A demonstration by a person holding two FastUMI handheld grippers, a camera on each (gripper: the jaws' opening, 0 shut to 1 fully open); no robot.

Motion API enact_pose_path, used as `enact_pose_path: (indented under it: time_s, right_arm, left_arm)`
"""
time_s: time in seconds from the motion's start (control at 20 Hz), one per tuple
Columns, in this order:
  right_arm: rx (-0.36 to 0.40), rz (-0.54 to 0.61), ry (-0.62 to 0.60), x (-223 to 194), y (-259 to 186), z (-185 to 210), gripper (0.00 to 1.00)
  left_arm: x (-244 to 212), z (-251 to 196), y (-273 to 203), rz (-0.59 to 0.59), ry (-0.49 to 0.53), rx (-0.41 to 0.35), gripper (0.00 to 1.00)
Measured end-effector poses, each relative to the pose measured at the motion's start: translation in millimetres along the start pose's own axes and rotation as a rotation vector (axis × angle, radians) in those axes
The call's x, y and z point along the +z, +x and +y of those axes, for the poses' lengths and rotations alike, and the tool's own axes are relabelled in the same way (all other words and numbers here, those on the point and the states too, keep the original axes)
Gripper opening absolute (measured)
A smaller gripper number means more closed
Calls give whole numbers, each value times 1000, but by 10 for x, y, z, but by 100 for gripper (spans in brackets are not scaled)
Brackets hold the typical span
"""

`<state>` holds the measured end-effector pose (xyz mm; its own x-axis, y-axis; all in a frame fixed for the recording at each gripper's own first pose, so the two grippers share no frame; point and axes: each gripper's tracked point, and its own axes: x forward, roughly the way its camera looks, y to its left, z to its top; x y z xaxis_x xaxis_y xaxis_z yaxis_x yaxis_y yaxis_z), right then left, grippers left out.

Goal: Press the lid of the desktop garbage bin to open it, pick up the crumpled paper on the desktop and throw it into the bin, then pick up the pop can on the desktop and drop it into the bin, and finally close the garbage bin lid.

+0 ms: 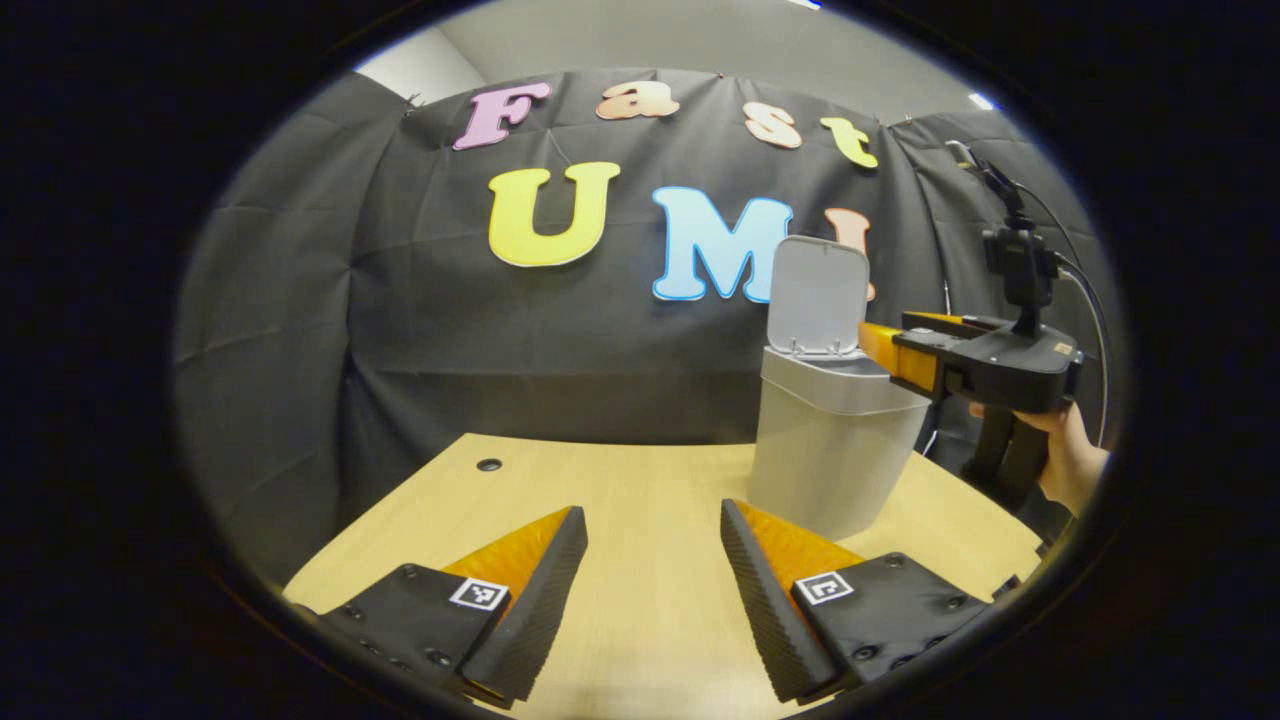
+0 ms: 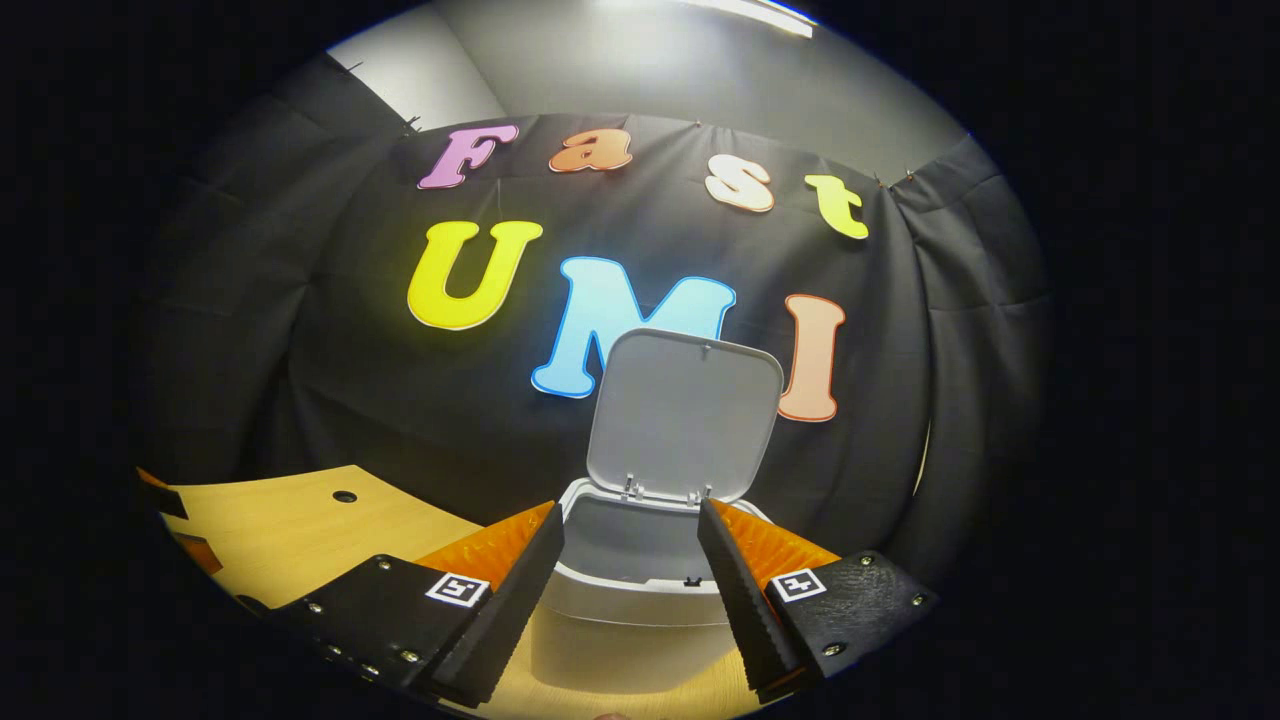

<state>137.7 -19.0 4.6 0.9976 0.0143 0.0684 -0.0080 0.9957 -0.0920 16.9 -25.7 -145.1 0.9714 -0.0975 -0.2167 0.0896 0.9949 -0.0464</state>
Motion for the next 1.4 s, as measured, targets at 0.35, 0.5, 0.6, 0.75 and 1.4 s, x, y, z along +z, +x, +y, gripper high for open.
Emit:
enact_pose_path:
  time_s: [0.35,0.5,0.6,0.75,1.4]
  right_arm:
    - [-44,25,-4,113,-53,-88,93]
    - [-90,17,-31,243,-98,-182,93]
    - [-119,12,-32,353,-88,-242,93]
    - [-168,12,-38,527,-29,-370,93]
    - [-174,-144,-55,1621,565,-496,94]
  left_arm:
    - [48,79,28,-14,25,-42,89]
    - [42,121,34,-14,23,-75,89]
    - [47,158,45,-20,23,-94,89]
    - [45,177,61,-30,36,-128,89]
    - [286,234,67,-113,-31,-97,89]
